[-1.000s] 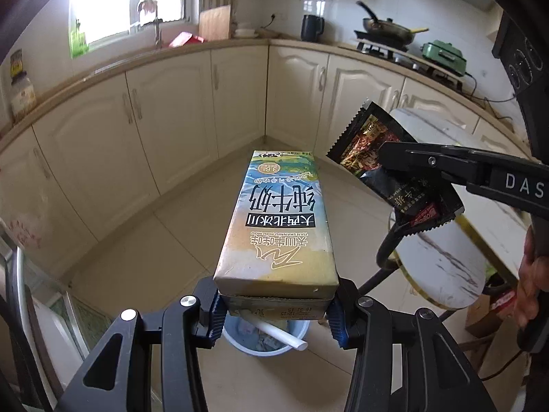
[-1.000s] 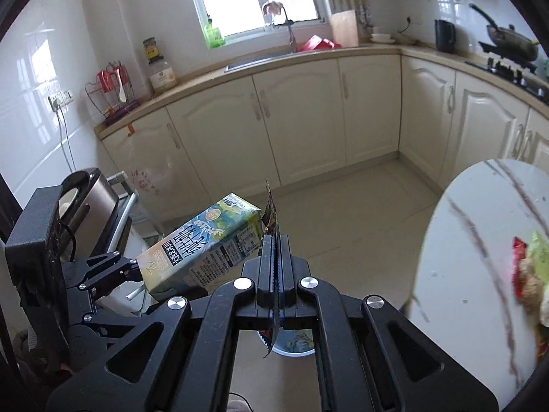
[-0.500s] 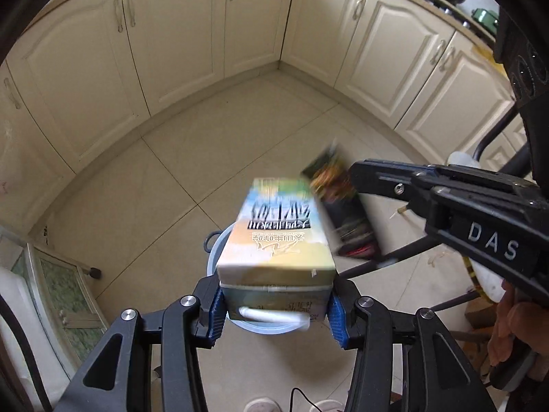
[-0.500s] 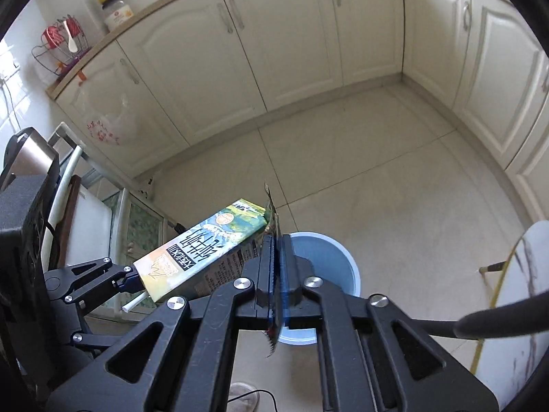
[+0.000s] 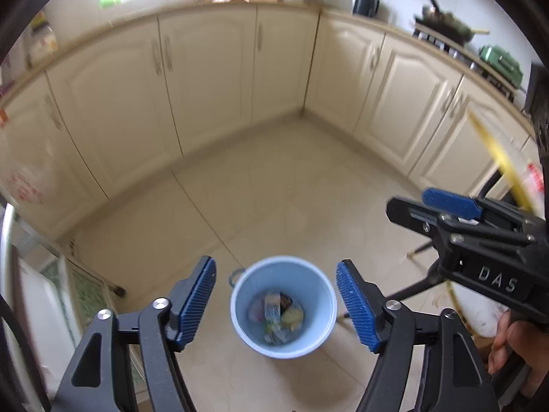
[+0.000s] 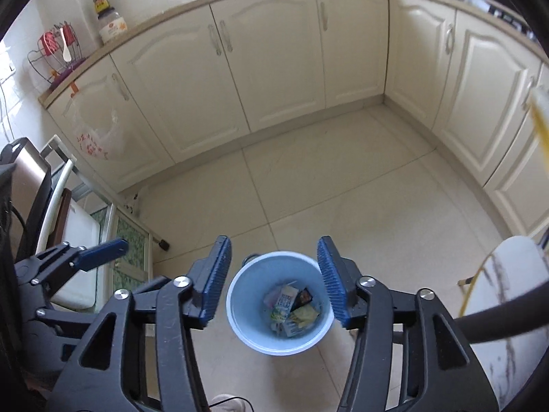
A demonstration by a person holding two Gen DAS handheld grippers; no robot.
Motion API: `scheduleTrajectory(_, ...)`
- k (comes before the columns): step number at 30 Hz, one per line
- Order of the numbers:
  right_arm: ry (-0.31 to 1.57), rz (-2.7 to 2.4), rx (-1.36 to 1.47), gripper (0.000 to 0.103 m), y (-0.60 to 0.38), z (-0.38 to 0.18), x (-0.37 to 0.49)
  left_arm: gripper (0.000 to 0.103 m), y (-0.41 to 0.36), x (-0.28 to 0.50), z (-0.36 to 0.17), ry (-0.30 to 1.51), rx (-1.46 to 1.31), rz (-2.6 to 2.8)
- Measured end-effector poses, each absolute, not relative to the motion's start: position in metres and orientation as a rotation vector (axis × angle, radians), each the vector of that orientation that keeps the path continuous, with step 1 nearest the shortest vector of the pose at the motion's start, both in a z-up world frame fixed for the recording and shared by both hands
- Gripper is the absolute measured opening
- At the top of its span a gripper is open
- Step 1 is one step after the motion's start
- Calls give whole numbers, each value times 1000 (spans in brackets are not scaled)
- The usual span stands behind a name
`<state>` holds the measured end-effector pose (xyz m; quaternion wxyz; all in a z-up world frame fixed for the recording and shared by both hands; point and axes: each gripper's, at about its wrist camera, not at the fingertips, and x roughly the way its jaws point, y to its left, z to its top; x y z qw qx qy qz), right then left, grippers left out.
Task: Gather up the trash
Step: 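Move both tools back toward the round table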
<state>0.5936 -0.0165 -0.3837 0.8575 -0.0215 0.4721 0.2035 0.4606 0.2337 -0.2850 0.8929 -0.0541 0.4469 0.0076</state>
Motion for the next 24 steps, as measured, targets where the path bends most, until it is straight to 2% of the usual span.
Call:
scheduleTrajectory(3, 917, 414, -51, 56, -27, -343, 571, 73, 225, 415, -247, 831, -89, 48)
scheduleTrajectory(5, 863, 401, -43, 57, -37, -314, 553, 79, 216, 382, -224, 773, -93, 52)
scheduleTrajectory(7, 808, 392, -39, 65, -50, -282, 531, 82, 192, 347, -201, 710, -86, 57)
scheduleTrajectory(8, 782, 386, -37, 74, -55, -268, 521, 83, 179, 326, -192, 680, -76, 61)
scheduleTrajectory(13, 643, 348, -20, 77, -91, -195, 458, 96, 129, 223, -155, 540, -44, 67)
scheduleTrajectory(15, 583, 312, -15, 87, -105, -167, 430, 98, 111, 185, -140, 500, -38, 108)
scheduleTrajectory(17, 527, 290, -11, 93, -121, -142, 402, 102, 87, 144, -133, 445, -35, 129)
scheduleTrajectory(21, 434, 230, -1, 101, -145, -93, 348, 102, 45, 66, -119, 368, -35, 108)
scheduleTrajectory(24, 374, 185, 11, 103, -166, -64, 310, 102, 26, 12, -108, 319, -18, 102)
